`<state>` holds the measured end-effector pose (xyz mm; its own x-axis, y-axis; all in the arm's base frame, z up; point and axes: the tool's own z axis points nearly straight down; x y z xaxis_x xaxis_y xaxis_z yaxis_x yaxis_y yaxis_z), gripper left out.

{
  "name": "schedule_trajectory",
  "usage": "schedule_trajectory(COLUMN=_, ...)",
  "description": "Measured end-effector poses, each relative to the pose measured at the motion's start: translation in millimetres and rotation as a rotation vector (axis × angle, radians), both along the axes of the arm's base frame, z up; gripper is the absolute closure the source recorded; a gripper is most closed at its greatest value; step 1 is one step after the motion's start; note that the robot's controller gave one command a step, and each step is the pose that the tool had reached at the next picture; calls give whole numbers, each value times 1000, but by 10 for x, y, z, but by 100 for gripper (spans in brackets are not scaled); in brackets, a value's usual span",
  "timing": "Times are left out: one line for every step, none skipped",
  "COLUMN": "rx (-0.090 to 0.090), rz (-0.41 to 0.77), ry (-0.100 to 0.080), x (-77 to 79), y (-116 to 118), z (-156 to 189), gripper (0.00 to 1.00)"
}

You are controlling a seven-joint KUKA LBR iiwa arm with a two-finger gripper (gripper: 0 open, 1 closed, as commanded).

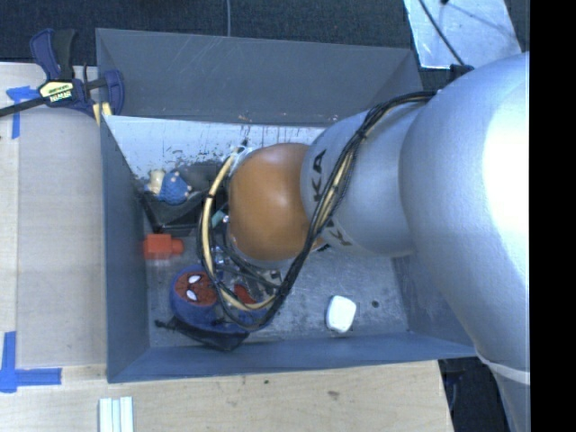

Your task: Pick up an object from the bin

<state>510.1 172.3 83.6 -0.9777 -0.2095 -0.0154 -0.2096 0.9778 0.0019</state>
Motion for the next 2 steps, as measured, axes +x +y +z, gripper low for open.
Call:
schedule_trajectory(rx=-2, rz=-9, ry=5, x=-206, y=-136, z=1057, gripper=100)
schedule_trajectory(rx=-1, rz=-30, ry=3, x=-200, y=14, z=2697, gripper=100)
